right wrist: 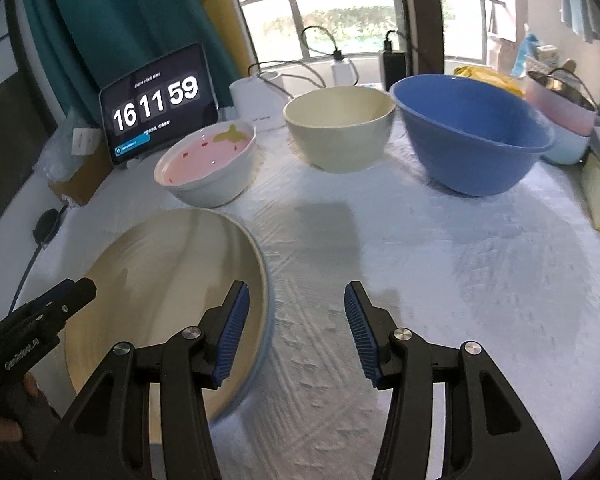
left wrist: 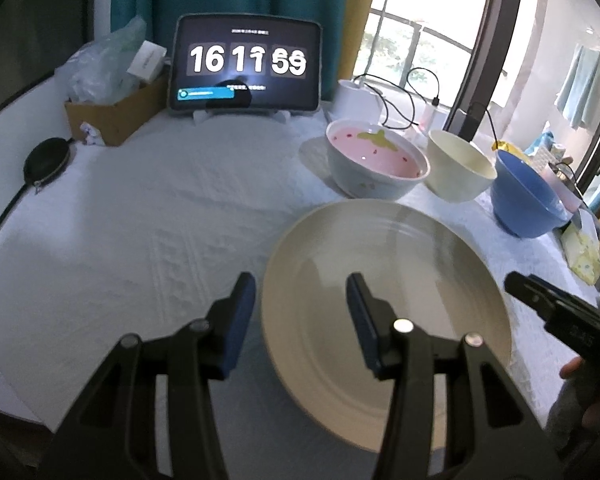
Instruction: Organize plates and bowls
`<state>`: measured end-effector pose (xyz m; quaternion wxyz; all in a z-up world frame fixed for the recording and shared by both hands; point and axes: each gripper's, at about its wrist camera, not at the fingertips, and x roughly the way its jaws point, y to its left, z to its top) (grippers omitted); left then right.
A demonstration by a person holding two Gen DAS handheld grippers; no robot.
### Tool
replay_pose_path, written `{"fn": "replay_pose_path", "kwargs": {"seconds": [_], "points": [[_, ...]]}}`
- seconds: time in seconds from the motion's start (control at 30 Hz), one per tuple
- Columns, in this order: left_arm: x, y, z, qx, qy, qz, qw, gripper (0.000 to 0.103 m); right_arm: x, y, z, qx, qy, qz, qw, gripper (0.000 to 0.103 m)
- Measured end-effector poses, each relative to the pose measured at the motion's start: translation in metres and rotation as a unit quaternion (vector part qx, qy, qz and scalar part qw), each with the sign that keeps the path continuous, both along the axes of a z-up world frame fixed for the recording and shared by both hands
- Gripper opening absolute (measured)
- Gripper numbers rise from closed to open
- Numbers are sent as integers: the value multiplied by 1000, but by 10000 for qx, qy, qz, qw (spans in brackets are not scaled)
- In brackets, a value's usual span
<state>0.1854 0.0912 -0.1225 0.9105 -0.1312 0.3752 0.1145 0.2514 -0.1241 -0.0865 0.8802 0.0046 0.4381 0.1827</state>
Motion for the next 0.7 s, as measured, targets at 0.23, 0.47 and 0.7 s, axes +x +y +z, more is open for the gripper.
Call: {"fn": "replay_pose_path", "kwargs": {"seconds": [0.23,0.47,0.7], "points": [[-9,-10,16,105,-183,-4,9998,49,-13,-22,17,-25,-214,-174,9996,52],[-10,-32,41,184,-482,-343,9981,49,-22,-56,47,-90,-635,-505,9967,52],[5,-63,67,105,-691,-828,9941,49,-23,-87,81,-178,-1037,-685,9921,52]]}}
